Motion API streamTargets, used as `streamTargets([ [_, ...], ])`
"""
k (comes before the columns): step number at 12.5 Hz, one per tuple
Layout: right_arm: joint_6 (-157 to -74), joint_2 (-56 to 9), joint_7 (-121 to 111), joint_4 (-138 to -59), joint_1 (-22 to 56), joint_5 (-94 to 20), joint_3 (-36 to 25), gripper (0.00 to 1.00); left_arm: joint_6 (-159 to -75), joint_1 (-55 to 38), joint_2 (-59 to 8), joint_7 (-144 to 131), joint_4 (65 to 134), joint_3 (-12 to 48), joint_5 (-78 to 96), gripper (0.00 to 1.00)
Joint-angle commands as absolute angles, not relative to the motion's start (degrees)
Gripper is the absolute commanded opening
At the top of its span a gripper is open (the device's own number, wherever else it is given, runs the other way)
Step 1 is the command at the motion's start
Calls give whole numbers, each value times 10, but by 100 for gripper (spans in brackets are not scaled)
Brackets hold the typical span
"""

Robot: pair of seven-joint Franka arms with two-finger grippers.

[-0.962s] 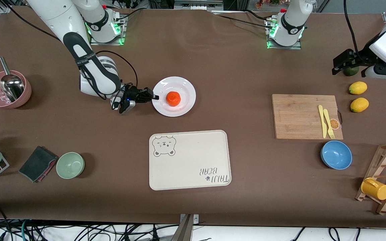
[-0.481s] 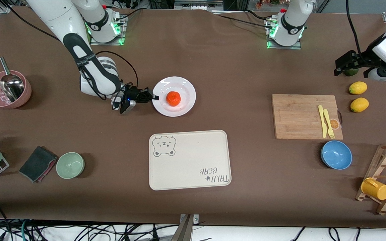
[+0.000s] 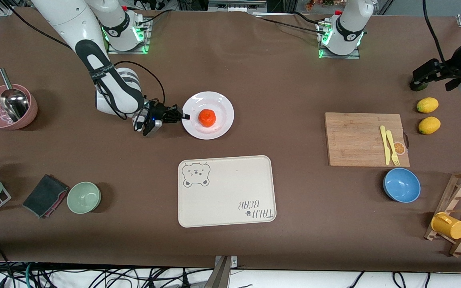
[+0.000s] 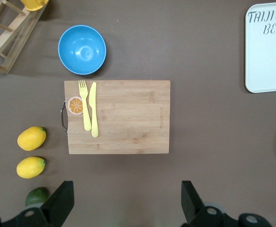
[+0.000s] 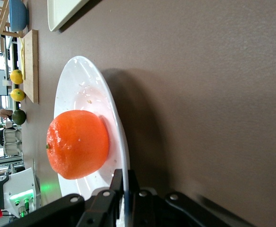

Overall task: Place orange and plate with both arms
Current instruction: 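Hold the plate with the right gripper while the left gripper withdraws, then slide the plate with the orange onto the bear tray with the right gripper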

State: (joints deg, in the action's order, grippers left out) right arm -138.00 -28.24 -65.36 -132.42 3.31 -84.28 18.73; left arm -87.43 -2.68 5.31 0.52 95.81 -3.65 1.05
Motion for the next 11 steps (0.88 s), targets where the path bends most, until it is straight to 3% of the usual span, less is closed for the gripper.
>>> streamTargets([
  [1,-1386,-290,-664,-1303,32,-867,189,0,-887,-19,89,14,992,-33,20,100],
  [5,-1383,-299,-573,-1232,30,-860,185,0,-888,-20,91,14,995,-29,14,100],
  [11,-1384,-377,-442,-1067,52,-850,185,0,-887,-27,68,20,984,-25,13,100],
])
